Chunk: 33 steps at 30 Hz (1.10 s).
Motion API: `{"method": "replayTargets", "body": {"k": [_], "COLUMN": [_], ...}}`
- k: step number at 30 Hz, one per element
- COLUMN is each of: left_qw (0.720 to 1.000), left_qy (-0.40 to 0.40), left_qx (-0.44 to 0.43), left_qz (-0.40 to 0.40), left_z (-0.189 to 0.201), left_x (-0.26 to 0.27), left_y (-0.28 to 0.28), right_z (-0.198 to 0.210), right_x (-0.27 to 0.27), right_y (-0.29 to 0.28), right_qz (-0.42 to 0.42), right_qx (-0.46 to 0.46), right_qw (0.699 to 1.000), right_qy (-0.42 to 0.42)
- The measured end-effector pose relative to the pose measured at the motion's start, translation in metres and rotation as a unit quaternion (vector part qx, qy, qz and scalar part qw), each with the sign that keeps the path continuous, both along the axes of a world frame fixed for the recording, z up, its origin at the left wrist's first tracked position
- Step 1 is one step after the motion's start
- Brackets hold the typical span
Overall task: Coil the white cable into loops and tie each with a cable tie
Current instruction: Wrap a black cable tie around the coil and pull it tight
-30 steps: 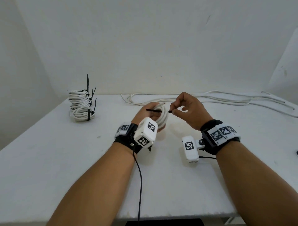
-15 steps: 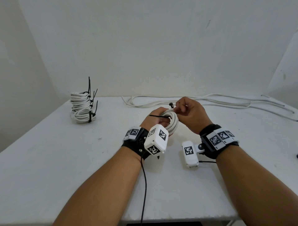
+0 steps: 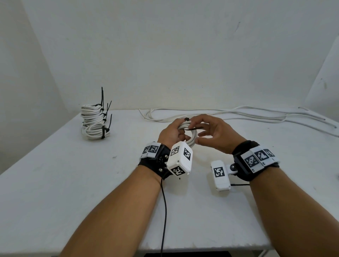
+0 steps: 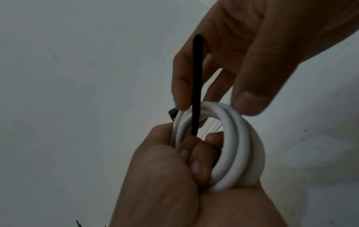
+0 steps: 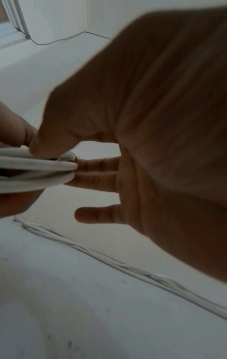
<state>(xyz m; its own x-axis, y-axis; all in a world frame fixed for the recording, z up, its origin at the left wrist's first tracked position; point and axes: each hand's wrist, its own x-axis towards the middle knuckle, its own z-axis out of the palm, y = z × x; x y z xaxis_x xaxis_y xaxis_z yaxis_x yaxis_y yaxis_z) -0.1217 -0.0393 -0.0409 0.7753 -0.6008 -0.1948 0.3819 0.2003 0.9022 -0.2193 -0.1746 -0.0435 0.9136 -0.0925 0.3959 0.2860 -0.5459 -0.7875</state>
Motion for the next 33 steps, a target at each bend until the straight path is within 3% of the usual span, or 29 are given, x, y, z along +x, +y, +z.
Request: {"method": "replayTargets", "body": {"k": [3, 8, 12, 16, 25, 27, 30, 33], "left_qw": [1.000, 0.998, 0.993, 0.983, 0.969, 0.969, 0.969, 0.965], "left_qy": [-0.008, -0.046, -0.109, -0.180, -0.233, -0.226, -0.222, -0.234], "left_qx": [-0.014, -0.031, -0.009, 0.026, 0.065, 0.067, 0.068, 0.076], "left_qz": [0.018, 0.033, 0.050, 0.038, 0.039, 0.066, 0.088, 0.089], "left_z": [0.000, -0.007, -0.013, -0.018, -0.015, -0.016, -0.016, -0.015], "left_x": [-0.001, -0.002, 0.000, 0.001, 0.001, 0.001, 0.000, -0.001], "left_y": [-0.001, -0.011, -0.014, -0.014, -0.013, -0.013, -0.012, -0.011], "right_z": [-0.003, -0.006, -0.004, -0.003, -0.003, 0.000, 0.005, 0.010], "right_x": [0.004, 0.007, 0.007, 0.005, 0.008, 0.009, 0.007, 0.001], "right_y": [0.000, -0.006, -0.003, -0.002, 0.000, 0.004, 0.008, 0.006], "right_qz": [-0.052, -0.138, -0.135, -0.152, -0.148, -0.152, -0.132, -0.110], "right_qx": [-0.047, -0.019, -0.002, -0.041, -0.002, 0.042, 0.197, 0.317], "right_qw": [0.997, 0.986, 0.988, 0.984, 0.985, 0.983, 0.969, 0.941], "right_qy": [-0.018, -0.089, -0.078, -0.082, -0.093, -0.095, -0.071, 0.047]}}
